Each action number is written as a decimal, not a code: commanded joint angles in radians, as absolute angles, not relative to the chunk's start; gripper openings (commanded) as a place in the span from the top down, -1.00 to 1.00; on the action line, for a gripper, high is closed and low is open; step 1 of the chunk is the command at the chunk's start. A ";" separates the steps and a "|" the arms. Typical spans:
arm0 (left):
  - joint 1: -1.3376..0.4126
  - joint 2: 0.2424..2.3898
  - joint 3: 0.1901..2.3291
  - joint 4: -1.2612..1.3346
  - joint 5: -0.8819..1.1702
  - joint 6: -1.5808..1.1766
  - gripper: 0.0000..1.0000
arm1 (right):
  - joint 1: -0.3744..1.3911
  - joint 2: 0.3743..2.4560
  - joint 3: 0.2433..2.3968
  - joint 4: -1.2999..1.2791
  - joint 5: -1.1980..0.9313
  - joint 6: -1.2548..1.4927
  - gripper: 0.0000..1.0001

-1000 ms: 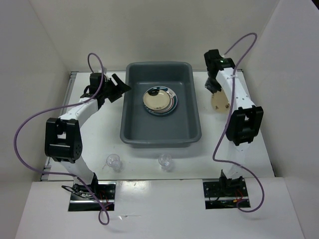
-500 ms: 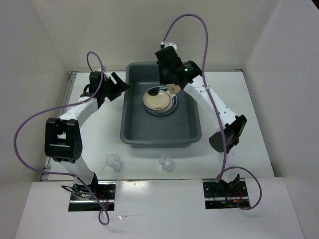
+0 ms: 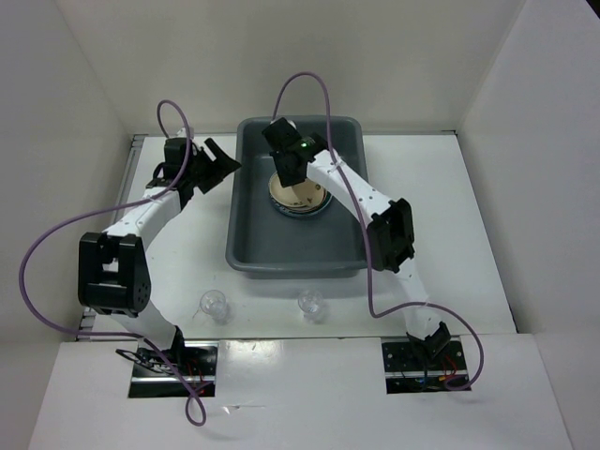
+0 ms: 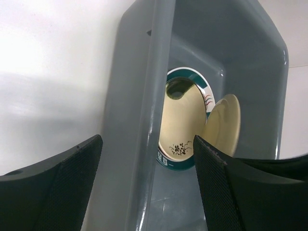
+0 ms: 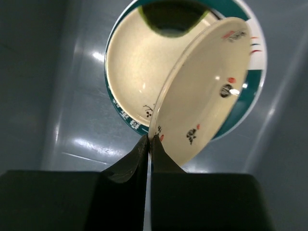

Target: Place the mixed dishes into the plastic bin

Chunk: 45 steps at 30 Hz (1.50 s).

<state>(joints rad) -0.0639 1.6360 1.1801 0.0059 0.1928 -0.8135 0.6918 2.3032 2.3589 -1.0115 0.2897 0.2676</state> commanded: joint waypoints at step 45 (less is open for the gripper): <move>-0.037 1.499 1.161 -0.083 0.020 -0.709 -0.69 | 0.706 1.979 2.193 -0.893 0.164 0.255 -0.49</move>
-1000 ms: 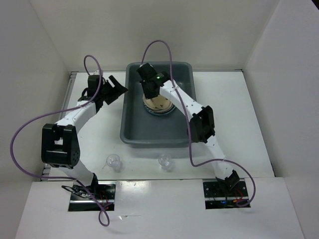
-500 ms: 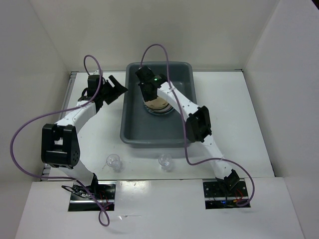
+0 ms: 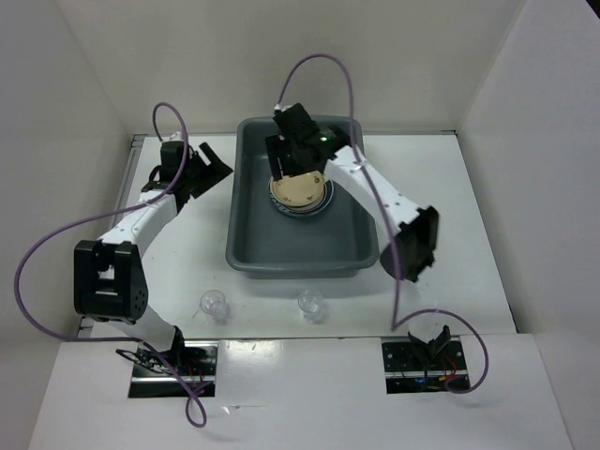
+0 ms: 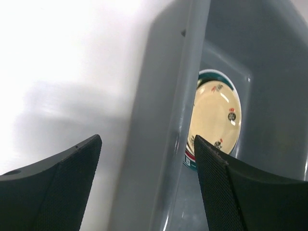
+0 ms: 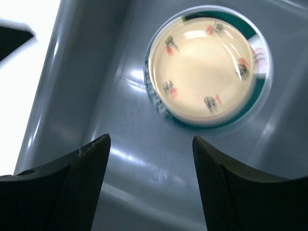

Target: Place the mixed dishes into the plastic bin

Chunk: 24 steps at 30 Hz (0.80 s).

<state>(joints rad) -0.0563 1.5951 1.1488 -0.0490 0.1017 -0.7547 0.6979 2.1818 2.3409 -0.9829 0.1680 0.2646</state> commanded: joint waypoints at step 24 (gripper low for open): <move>0.012 1.302 0.977 -0.155 -0.005 -0.790 -0.69 | 1.107 1.301 1.313 -1.046 0.129 0.433 -0.14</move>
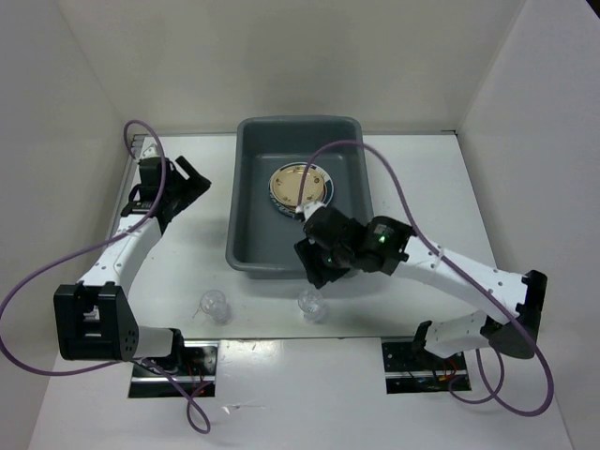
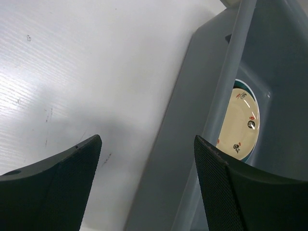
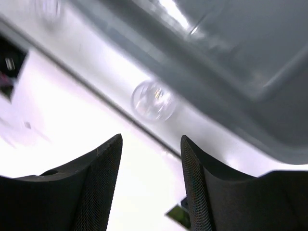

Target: Place the mixed dishes into the plastic bin

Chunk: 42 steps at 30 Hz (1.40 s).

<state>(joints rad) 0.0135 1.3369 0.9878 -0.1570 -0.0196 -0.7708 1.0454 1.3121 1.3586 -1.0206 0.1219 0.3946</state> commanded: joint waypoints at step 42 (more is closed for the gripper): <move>0.012 1.190 0.877 -0.176 -0.055 -0.770 -0.72 | 1.259 1.566 1.085 -0.641 0.207 0.360 0.30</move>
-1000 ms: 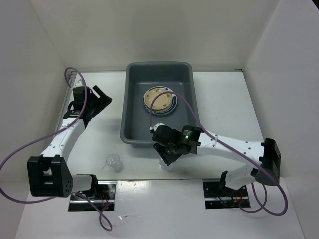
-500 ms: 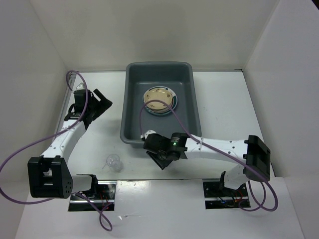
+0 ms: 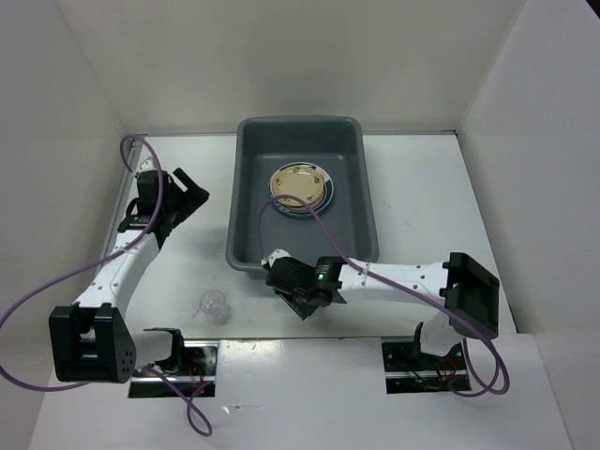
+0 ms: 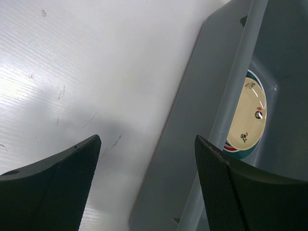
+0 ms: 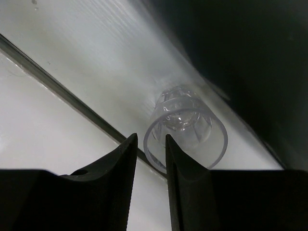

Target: Place the mixed dishes into the plastic bin

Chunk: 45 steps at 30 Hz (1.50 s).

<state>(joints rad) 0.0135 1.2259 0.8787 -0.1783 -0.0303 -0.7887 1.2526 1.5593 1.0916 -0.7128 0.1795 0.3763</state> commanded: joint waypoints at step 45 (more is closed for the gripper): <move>0.012 1.154 0.848 -0.138 -0.024 -0.772 -0.72 | 1.263 1.580 1.948 -0.854 0.583 0.075 0.99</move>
<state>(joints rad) 0.0135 1.1870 0.8608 -0.1776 -0.0250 -0.7853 1.3117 1.4673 1.9064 -0.9115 0.4385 0.1829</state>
